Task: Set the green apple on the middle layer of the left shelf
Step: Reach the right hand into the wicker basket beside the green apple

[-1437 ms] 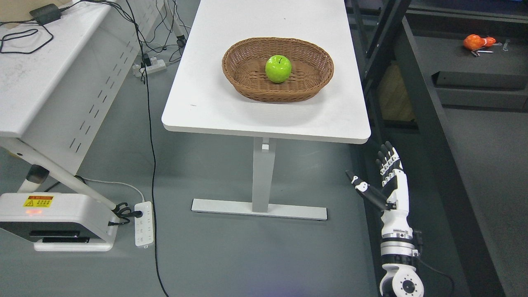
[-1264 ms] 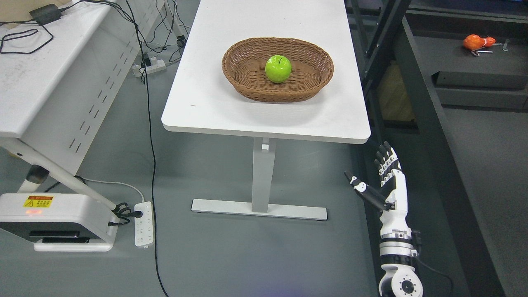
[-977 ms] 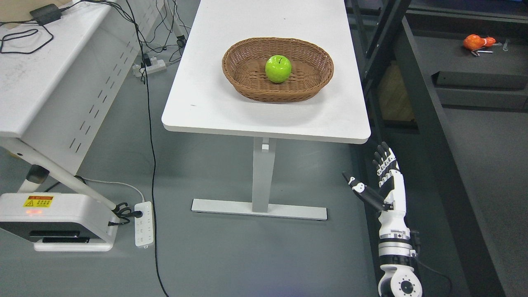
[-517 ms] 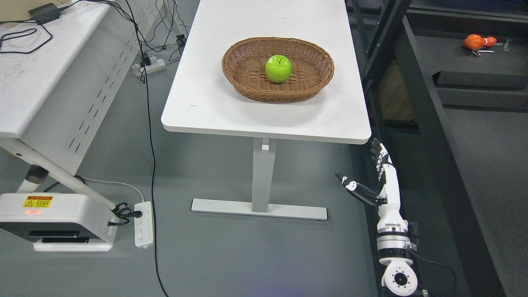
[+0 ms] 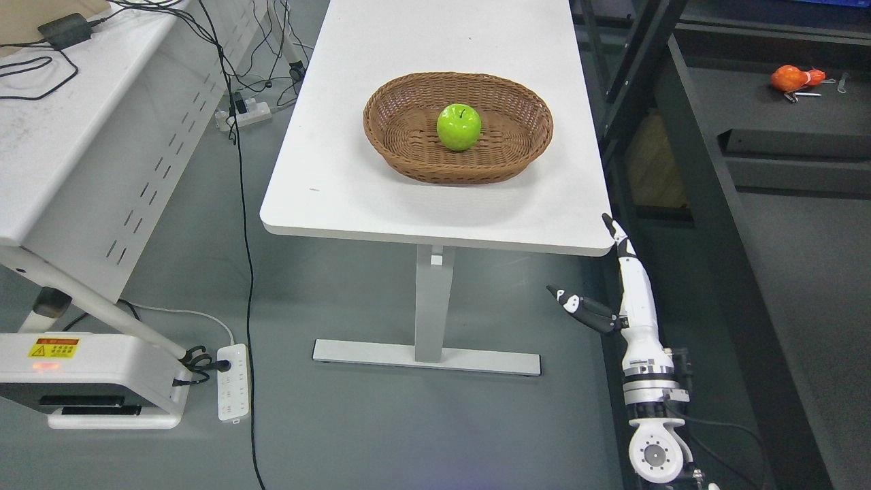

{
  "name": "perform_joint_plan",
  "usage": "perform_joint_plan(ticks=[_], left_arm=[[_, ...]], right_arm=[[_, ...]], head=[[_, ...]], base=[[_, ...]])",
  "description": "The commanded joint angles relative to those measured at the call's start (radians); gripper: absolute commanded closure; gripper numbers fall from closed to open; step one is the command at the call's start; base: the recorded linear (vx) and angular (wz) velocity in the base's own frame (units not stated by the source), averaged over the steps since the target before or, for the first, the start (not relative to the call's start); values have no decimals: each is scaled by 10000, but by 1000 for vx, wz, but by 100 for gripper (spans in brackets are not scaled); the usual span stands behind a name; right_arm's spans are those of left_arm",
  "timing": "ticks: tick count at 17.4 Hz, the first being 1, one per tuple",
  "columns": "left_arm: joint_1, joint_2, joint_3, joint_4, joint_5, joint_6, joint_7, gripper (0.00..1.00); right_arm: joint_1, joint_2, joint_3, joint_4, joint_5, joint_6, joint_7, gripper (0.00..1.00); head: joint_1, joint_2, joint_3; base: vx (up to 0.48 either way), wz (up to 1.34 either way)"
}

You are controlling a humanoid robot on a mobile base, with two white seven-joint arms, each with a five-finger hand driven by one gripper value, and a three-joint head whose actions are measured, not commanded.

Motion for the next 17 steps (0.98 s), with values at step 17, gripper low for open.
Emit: perform_joint_plan(ticks=[17], left_arm=[[0,175,-22,-3,0,-5,2,0]], right_arm=[[-562,195,441,-74,-532,-117,1429,0]], head=[[0,0,0]], base=[[192,47]])
